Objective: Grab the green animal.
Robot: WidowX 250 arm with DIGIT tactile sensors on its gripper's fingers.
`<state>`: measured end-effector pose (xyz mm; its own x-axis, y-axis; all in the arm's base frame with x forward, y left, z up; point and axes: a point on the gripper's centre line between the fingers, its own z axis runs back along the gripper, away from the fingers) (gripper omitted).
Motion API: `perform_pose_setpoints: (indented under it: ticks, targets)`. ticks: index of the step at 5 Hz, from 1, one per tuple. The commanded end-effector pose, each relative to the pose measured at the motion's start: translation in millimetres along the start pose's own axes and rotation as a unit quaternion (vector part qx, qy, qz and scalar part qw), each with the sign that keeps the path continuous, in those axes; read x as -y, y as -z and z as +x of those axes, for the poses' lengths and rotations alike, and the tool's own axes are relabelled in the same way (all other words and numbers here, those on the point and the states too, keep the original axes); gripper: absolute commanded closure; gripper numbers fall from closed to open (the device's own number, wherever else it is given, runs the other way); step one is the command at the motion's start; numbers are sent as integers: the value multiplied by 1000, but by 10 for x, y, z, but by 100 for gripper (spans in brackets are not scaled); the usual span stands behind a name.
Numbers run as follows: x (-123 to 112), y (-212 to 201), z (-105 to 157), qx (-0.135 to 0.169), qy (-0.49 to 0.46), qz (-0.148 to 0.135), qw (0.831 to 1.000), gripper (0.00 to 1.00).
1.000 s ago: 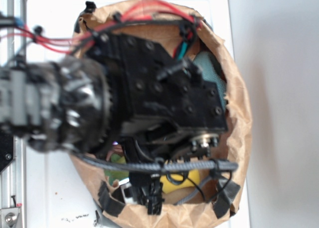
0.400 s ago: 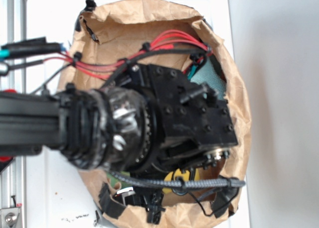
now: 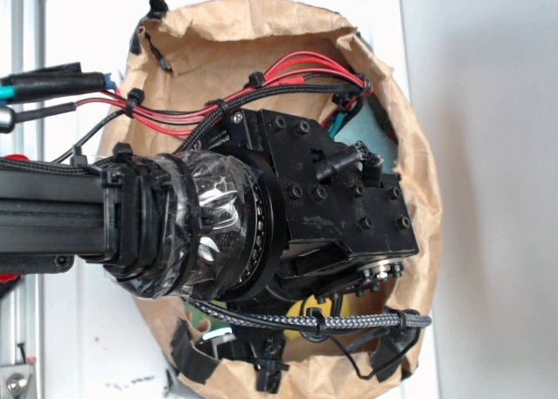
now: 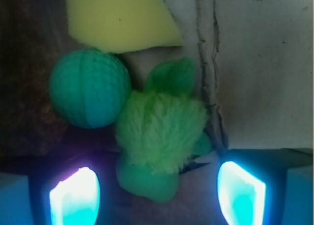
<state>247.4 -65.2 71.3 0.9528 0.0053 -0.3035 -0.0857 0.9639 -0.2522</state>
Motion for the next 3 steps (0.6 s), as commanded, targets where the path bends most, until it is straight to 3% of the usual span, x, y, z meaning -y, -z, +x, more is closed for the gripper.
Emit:
perform_pose_setpoints:
  ticks: [1, 2, 3]
  targets:
    - [-88, 158, -68, 27, 43, 22, 998, 0]
    - [-142, 354, -111, 33, 58, 54, 996, 0]
    - [-170, 469, -114, 26, 65, 64, 995, 0]
